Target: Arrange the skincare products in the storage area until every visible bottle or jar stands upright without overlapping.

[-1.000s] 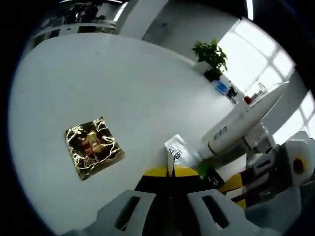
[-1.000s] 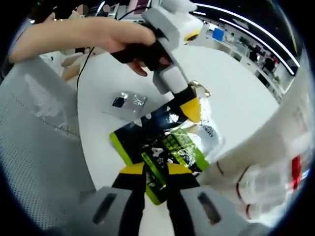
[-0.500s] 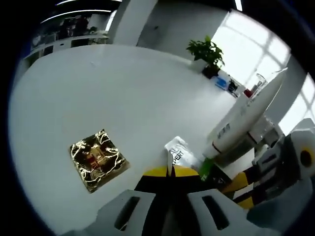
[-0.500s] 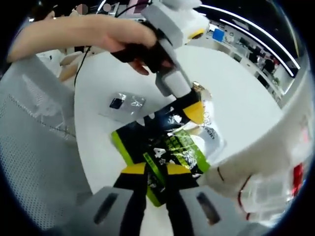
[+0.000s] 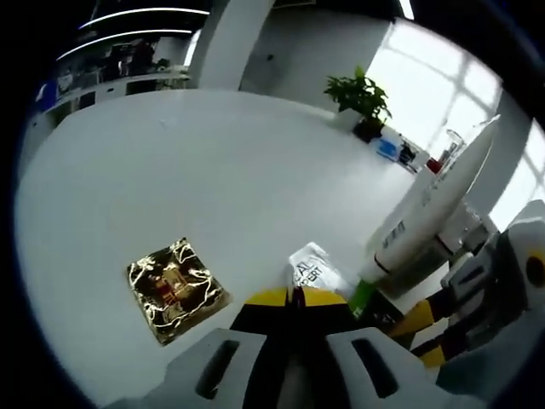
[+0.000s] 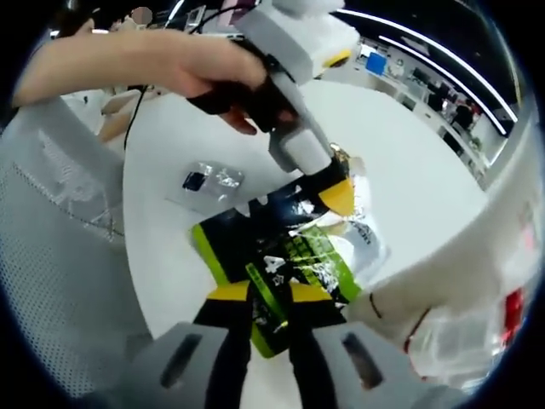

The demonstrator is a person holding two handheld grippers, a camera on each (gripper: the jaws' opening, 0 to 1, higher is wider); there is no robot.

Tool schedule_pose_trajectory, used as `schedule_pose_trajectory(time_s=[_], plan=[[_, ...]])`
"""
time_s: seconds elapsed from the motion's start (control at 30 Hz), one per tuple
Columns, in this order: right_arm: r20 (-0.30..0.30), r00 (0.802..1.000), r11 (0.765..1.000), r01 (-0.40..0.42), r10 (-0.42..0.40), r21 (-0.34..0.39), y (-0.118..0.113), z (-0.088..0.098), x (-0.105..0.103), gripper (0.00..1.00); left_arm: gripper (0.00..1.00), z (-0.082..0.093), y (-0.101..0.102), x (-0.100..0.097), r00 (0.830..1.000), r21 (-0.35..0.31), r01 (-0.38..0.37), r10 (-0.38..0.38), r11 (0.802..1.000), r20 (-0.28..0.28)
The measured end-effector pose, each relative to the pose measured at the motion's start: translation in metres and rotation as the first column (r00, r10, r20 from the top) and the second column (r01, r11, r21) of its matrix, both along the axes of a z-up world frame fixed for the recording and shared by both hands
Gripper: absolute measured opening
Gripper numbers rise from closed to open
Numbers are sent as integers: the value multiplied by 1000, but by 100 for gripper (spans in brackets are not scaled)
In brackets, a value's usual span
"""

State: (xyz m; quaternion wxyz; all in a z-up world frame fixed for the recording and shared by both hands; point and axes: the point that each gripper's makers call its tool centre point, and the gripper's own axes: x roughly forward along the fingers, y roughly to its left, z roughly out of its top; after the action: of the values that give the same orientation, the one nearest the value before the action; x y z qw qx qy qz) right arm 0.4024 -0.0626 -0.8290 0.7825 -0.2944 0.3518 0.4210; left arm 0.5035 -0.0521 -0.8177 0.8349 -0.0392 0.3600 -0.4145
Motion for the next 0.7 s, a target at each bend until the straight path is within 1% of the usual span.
schedule_pose_trajectory(time_s=[0.1,0.17,0.27,0.33,0.37,0.47,0.53,0.57,0.6,0.63,0.7], plan=[[-14,1000,1000,6,-6,8,0,0,0,16,2,-1,1,2,1000,8,-4,4,1000,6],[-20,1000,1000,9,-8,11,0,-1,0,16,7,-3,5,5,1000,29,-13,13,999,10],[-23,1000,1000,8,-7,14,0,-1,0,16,14,1,9,9,999,25,-30,30,999,19],[-30,999,1000,12,-12,20,0,-1,0,16,16,7,17,20,996,36,-52,49,998,69],[-33,999,1000,13,-13,21,0,-1,-1,16,18,13,22,26,992,51,-71,65,996,111],[-30,1000,1000,11,-10,21,0,-1,-1,16,22,24,30,32,983,85,-72,56,994,177],[-30,999,1000,11,-10,21,0,-1,-1,16,23,31,30,28,979,101,-58,37,993,202],[-31,999,1000,11,-11,22,0,-1,-1,16,24,34,32,30,974,112,-63,37,992,224],[-34,999,1000,15,-15,25,0,-1,-1,16,25,37,32,32,970,123,-54,23,991,242],[-37,999,999,18,-17,26,0,-1,-1,16,27,41,29,27,968,125,-38,6,991,251],[-38,999,999,19,-17,27,0,-1,-1,16,28,42,24,20,972,126,-3,-27,992,235]])
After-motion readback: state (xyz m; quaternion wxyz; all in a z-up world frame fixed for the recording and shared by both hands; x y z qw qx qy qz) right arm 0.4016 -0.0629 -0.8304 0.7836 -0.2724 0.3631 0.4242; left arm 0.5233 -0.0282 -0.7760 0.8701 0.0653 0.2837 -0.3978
